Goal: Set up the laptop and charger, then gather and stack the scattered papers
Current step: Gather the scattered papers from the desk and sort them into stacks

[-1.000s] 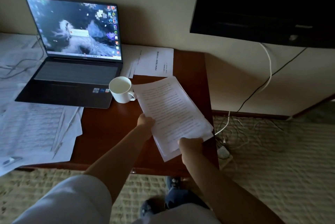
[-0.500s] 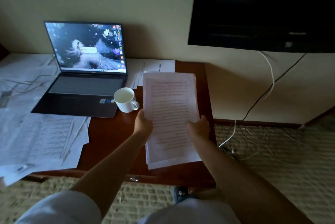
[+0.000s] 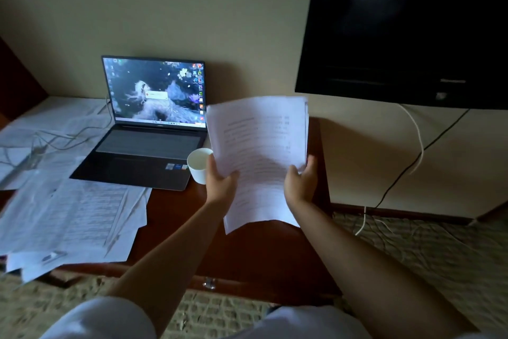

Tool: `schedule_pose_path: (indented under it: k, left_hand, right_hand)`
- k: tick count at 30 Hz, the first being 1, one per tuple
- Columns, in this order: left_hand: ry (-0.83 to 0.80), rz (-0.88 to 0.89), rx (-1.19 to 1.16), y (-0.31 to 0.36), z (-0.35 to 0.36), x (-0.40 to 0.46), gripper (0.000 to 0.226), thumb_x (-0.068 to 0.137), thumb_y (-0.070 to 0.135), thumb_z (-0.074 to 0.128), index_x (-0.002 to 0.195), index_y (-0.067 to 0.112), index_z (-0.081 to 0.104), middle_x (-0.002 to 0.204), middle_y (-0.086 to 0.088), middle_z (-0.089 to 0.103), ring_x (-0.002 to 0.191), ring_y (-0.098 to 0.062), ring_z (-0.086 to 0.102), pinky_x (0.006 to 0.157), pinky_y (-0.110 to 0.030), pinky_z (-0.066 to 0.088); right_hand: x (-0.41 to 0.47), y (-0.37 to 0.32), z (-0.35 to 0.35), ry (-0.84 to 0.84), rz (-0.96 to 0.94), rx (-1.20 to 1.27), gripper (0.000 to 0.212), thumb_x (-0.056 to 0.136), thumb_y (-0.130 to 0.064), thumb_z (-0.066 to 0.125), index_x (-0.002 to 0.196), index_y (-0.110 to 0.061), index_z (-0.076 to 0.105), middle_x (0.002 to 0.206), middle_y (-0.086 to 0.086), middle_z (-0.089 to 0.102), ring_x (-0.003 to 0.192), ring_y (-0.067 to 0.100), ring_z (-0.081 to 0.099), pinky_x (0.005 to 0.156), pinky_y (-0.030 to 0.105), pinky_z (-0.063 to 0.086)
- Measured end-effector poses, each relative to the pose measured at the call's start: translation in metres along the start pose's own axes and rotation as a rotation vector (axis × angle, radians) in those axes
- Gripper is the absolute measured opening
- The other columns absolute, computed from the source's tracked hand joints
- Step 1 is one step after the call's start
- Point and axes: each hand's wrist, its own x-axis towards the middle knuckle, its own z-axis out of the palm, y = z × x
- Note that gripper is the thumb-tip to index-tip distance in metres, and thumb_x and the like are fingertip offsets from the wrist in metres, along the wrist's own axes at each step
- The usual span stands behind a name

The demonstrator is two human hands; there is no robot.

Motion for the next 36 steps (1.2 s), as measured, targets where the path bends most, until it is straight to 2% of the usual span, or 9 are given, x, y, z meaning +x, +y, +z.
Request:
schedule_pose_path:
  k: [2, 5, 10, 12, 16, 21, 26, 31, 36]
  left_hand:
    - [0.013, -0.037, -0.014, -0.001, 0.0, -0.002, 0.032, 0.089, -0.004, 0.048, 0.112, 0.018, 0.044, 0.101, -0.002, 0.054, 0.092, -0.016, 0.055, 0.076, -0.036, 0.051]
    - [-0.002, -0.023, -0.048, 0.004, 0.001, 0.002, 0.028, 0.091, -0.001, 0.047, 0.111, 0.018, 0.043, 0.105, -0.007, 0.054, 0.097, -0.022, 0.055, 0.071, -0.031, 0.046]
    - [-0.006, 0.001, -0.087, 0.011, -0.006, 0.007, 0.055, 0.078, 0.005, 0.073, 0.117, 0.021, 0.037, 0.1, 0.005, 0.052, 0.094, -0.012, 0.056, 0.072, -0.026, 0.049]
    - [-0.024, -0.037, -0.061, 0.006, -0.008, 0.012, 0.063, 0.072, 0.008, 0.08, 0.119, 0.018, 0.039, 0.101, 0.005, 0.053, 0.095, -0.01, 0.056, 0.074, -0.028, 0.051]
    - [-0.063, -0.236, 0.076, -0.001, -0.003, 0.023, 0.041, 0.067, 0.019, 0.085, 0.097, 0.009, 0.058, 0.09, -0.005, 0.064, 0.089, -0.025, 0.064, 0.073, -0.036, 0.055]
    - [-0.061, -0.378, 0.068, -0.006, 0.014, 0.034, 0.031, 0.072, 0.003, 0.079, 0.097, 0.003, 0.061, 0.08, -0.007, 0.062, 0.074, -0.024, 0.06, 0.074, -0.038, 0.054]
    - [-0.068, -0.598, 0.043, -0.041, 0.012, 0.04, 0.04, 0.07, -0.006, 0.075, 0.107, -0.006, 0.061, 0.091, -0.018, 0.065, 0.078, -0.032, 0.063, 0.073, -0.041, 0.054]
    - [-0.062, -0.646, 0.134, -0.061, 0.021, 0.057, 0.033, 0.073, -0.008, 0.07, 0.104, -0.005, 0.059, 0.098, -0.018, 0.065, 0.09, -0.034, 0.064, 0.078, -0.042, 0.055]
    - [-0.083, -0.726, 0.216, -0.084, 0.026, 0.071, 0.035, 0.069, -0.011, 0.067, 0.103, -0.005, 0.06, 0.099, -0.018, 0.066, 0.092, -0.035, 0.065, 0.084, -0.048, 0.056]
  right_hand:
    - [-0.003, 0.003, 0.0, 0.029, 0.046, -0.016, 0.034, 0.092, -0.003, 0.043, 0.126, 0.004, 0.047, 0.12, 0.017, 0.057, 0.11, 0.03, 0.055, 0.082, 0.028, 0.038]
    - [-0.003, -0.005, 0.003, 0.072, -0.005, 0.028, 0.027, 0.092, -0.003, 0.042, 0.115, 0.006, 0.05, 0.101, 0.009, 0.054, 0.095, 0.021, 0.052, 0.079, 0.029, 0.037]
    - [0.004, -0.006, 0.0, 0.087, -0.044, 0.055, 0.04, 0.085, -0.005, 0.051, 0.125, -0.008, 0.047, 0.095, 0.002, 0.057, 0.082, 0.02, 0.055, 0.075, 0.029, 0.043]
    - [0.009, -0.001, -0.002, 0.076, -0.031, 0.042, 0.046, 0.085, -0.007, 0.052, 0.13, -0.011, 0.044, 0.098, 0.004, 0.059, 0.084, 0.021, 0.057, 0.08, 0.034, 0.048]
    - [0.016, 0.008, 0.0, -0.073, 0.084, -0.086, 0.054, 0.088, -0.008, 0.05, 0.139, -0.017, 0.035, 0.107, 0.003, 0.058, 0.096, 0.024, 0.058, 0.089, 0.038, 0.048]
    - [0.029, 0.014, 0.008, -0.166, 0.123, -0.392, 0.055, 0.088, -0.011, 0.047, 0.142, -0.014, 0.036, 0.135, 0.011, 0.054, 0.12, 0.033, 0.053, 0.092, 0.036, 0.043]
    - [0.046, 0.049, 0.013, -0.312, 0.327, -0.423, 0.04, 0.079, -0.011, 0.047, 0.119, -0.01, 0.053, 0.114, 0.012, 0.062, 0.101, 0.032, 0.062, 0.084, 0.041, 0.055]
    - [0.067, 0.054, 0.03, -0.313, 0.288, -0.682, 0.04, 0.089, -0.018, 0.052, 0.129, -0.009, 0.051, 0.129, 0.012, 0.05, 0.118, 0.031, 0.05, 0.091, 0.038, 0.048]
    - [0.108, 0.05, 0.065, -0.345, 0.181, -0.465, 0.048, 0.093, -0.012, 0.052, 0.14, -0.01, 0.042, 0.144, 0.01, 0.04, 0.129, 0.026, 0.044, 0.101, 0.033, 0.04]
